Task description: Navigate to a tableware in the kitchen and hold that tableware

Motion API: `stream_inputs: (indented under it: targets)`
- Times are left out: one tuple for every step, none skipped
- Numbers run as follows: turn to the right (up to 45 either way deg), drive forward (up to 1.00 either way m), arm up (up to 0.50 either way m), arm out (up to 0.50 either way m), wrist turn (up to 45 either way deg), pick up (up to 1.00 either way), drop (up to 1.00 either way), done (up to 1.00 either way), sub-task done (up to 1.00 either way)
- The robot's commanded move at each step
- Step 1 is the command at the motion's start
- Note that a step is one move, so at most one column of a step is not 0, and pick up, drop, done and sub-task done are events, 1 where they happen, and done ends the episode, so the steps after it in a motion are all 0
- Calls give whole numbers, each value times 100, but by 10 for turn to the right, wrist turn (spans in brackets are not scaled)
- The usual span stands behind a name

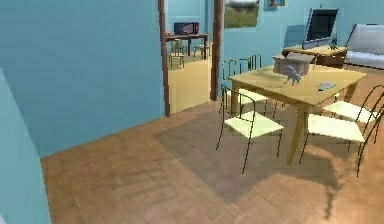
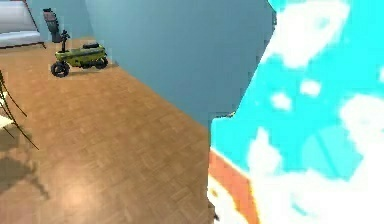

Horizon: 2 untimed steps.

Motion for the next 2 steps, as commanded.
stream_inputs:
  targets:
    - [0, 100, 0, 0, 0, 0, 0, 0, 0]
    - [0, 80, 0, 0, 0, 0, 0, 0, 0]
